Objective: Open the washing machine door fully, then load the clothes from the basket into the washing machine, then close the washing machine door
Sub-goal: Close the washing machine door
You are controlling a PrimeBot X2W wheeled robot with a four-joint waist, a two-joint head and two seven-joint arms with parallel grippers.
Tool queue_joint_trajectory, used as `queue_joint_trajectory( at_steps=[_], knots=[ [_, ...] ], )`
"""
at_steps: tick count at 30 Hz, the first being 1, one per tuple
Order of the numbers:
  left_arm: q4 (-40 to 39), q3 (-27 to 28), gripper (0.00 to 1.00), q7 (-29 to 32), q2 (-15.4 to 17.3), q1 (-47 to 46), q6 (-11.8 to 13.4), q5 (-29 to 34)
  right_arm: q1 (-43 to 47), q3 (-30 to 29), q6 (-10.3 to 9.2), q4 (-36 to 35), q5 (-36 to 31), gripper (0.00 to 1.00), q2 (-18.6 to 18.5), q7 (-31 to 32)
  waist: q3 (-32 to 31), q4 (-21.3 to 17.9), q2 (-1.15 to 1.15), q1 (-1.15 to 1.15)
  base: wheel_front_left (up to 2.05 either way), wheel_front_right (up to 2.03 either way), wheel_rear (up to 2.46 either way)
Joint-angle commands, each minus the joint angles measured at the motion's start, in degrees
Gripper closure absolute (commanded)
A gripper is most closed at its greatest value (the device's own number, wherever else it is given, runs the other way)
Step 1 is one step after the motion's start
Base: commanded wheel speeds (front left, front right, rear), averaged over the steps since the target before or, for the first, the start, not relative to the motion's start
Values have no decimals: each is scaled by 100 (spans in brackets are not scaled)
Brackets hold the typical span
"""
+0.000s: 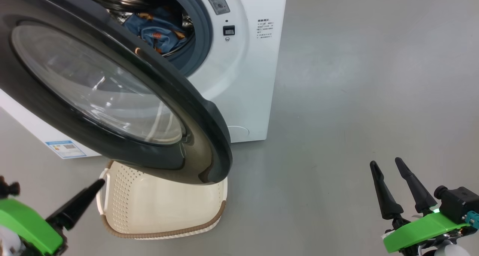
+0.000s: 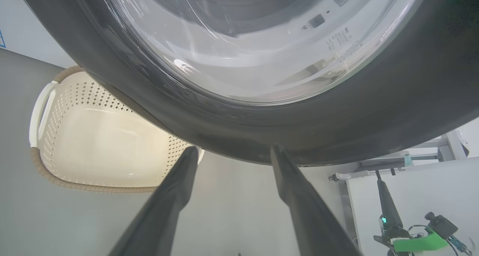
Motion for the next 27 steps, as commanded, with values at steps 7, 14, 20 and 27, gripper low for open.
queue_joint_trajectory(
  at_steps=[7,14,20,27],
  knots=[
    [232,-167,0,-1069,121,-23,-40,217,11,80,9,-119,-37,0,-121,-28,67,-85,0,0,0,0,0],
    [478,-544,0,-1972,46,-37,-40,346,-20,76,9,-115,-42,0,-130,-28,121,-160,0,0,0,0,0],
    [766,-988,0,-2631,45,-196,-40,356,-52,42,9,-128,-47,0,-154,-28,205,-190,0,0,0,0,0],
    [1178,-1612,0,-3639,186,-497,-40,747,-125,25,9,-106,-57,0,-164,-28,224,-258,0,0,0,0,0]
  ],
)
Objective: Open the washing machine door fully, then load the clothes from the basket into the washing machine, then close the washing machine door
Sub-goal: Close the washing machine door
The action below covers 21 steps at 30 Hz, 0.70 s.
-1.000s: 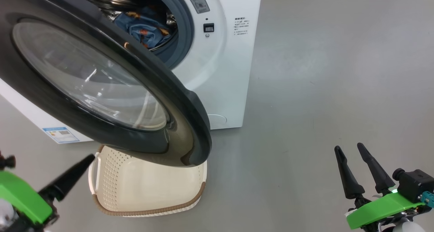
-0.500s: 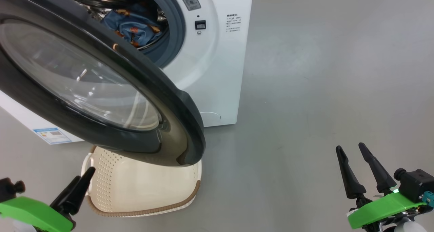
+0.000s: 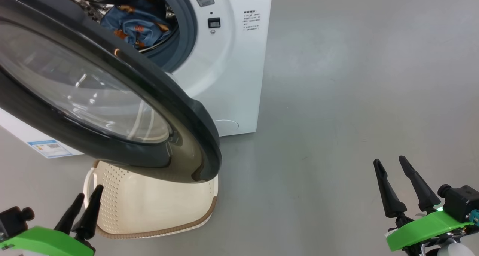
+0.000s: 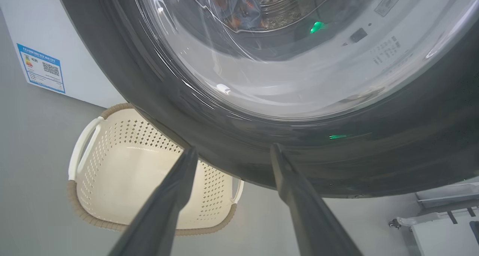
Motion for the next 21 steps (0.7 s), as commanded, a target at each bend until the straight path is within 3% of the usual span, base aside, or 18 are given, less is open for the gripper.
queue_joint_trajectory(
  at_steps=[1,6,14,21],
  knots=[
    [-2,161,0,-138,252,-266,-15,121,-103,81,9,-107,-56,0,-109,-28,-11,-14,0,0,0,0,0],
    [288,56,0,-342,168,-438,-15,865,-104,48,9,-117,-56,0,-109,-28,-11,-40,0,0,0,0,0],
    [173,1359,0,-350,-607,-208,-15,2696,-136,-14,9,-183,-75,0,-118,-28,-15,-59,0,0,0,0,0],
    [-199,2107,0,-350,-1183,183,-15,3788,-133,-18,9,-215,-86,0,-137,-28,-67,-71,0,0,0,0,0]
  ],
)
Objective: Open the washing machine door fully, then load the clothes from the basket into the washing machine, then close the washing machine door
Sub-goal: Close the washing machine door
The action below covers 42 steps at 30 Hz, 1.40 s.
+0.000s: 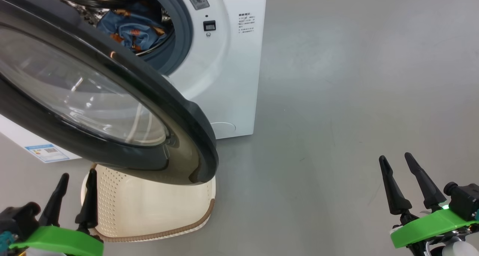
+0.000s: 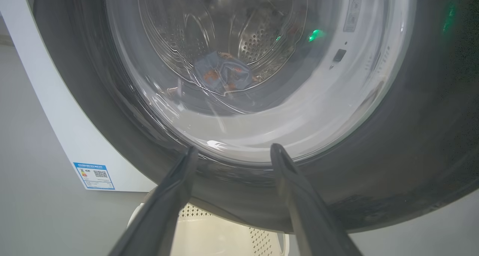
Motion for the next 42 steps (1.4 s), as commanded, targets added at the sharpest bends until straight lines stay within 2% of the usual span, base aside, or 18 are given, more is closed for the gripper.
queue_joint_trajectory(
  at_steps=[1,8,14,27,28,29,30,31,35,42],
  knots=[
    [-241,399,0,-36,31,28,-14,358,-122,92,9,-150,-86,0,-115,-28,-13,-1,0,0,0,0,0],
    [-374,839,0,-36,-363,244,-14,1011,-110,102,9,-131,-88,0,-104,-28,-22,16,0,0,0,0,0],
    [-339,912,0,-37,-561,336,-14,1336,-91,137,9,-88,-88,0,-64,-28,-10,35,0,0,0,0,0],
    [-367,913,0,-37,-572,298,-14,1352,-125,181,9,-82,-75,0,-39,-28,5,81,0,0,0,0,0],
    [-364,904,0,-37,-576,299,-14,1346,-136,204,9,-83,-61,16,-27,-28,4,84,0,0,0,0,0],
    [-361,894,0,-37,-582,297,-14,1342,-148,227,9,-85,-45,52,-15,-28,1,92,0,0,0,0,0],
    [-361,885,0,-37,-591,292,-14,1340,-160,254,9,-85,-32,71,-2,-28,1,102,0,0,0,0,0],
    [-361,876,0,-37,-600,287,-14,1340,-179,279,9,-90,-11,100,16,-28,-2,111,0,0,0,0,0],
    [-349,905,0,-37,-653,259,-14,1320,-350,338,9,-186,90,100,111,-28,-6,153,0,0,0,0,0],
    [-418,995,0,-37,-737,246,-14,1322,-975,599,9,-891,146,100,303,-28,-86,240,0,0,0,0,0]
  ],
)
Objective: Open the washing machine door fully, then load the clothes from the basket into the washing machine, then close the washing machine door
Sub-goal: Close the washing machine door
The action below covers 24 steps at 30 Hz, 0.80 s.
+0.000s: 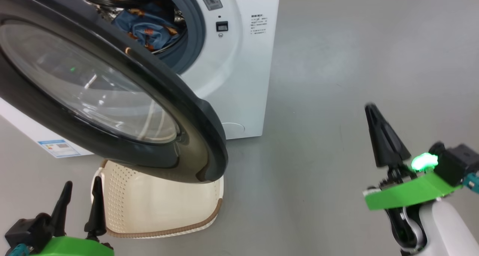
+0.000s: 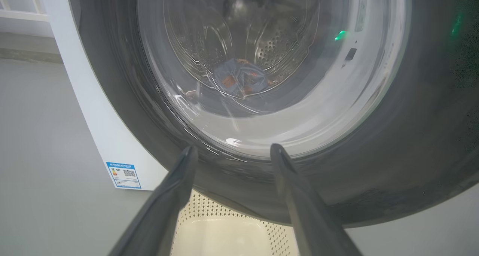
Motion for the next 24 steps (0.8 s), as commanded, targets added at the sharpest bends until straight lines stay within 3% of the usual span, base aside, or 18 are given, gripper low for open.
queue_joint_trajectory(
  at_steps=[1,14,24],
  knots=[
    [-182,225,0,-37,79,-140,-9,10,-268,241,9,-346,35,100,-9,-28,-42,52,0,0,0,0,0],
    [-395,196,0,-37,-75,-150,-9,73,-945,1393,9,-1575,332,100,184,-28,-139,463,0,0,0,0,0],
    [-463,102,0,-37,-187,-160,-9,67,-907,2890,9,-1114,640,100,239,-28,-23,784,0,0,0,0,0]
  ],
)
